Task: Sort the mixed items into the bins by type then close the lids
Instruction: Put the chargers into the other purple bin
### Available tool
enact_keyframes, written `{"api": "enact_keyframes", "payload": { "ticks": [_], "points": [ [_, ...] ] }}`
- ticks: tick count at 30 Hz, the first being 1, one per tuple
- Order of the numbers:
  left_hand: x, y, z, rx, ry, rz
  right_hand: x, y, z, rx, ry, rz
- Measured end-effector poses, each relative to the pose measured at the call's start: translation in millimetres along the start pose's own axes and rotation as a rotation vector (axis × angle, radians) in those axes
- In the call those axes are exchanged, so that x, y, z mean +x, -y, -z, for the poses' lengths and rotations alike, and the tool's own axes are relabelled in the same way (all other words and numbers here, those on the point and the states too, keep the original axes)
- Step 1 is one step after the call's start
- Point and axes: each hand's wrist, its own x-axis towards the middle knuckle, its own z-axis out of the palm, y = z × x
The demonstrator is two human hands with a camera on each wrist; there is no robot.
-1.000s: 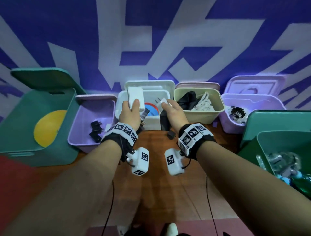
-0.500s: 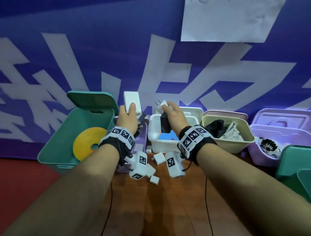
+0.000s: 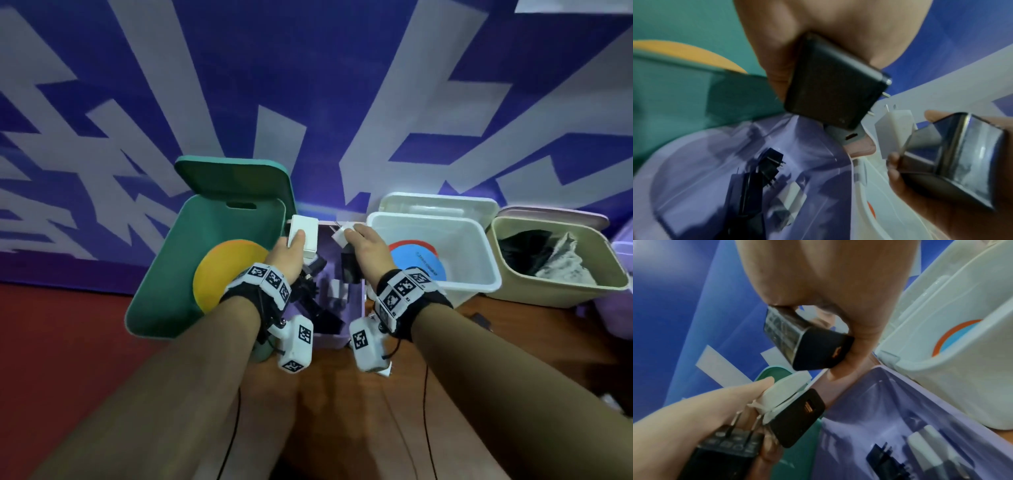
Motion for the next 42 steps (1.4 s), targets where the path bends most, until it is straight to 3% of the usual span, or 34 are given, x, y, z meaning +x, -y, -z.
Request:
{"api": "enact_keyframes", "payload": {
  "ticks": [8,13,26,34,42],
  "points": [
    [32,11,-33,0.134,0.19,0.11,18,-26,-3,-0.088,-0.051,-0.124],
    [41,12,-39,0.163,0.145,0.111,27,-35,-7,-0.117,-0.054,-0.142],
    [28,2,-20,0.035,0.015,-0.121,19,-24,-12,-0.158,-0.107,-0.026],
    [-9,-18,-40,0.002,0.007,-0.188,-4,-29,31,-0.139,-0.194,-0.02],
    [-48,-30,-105,0.003,0.049,-0.209,-34,-68,102,-0.068,-0.228,-0.096]
  ]
}}
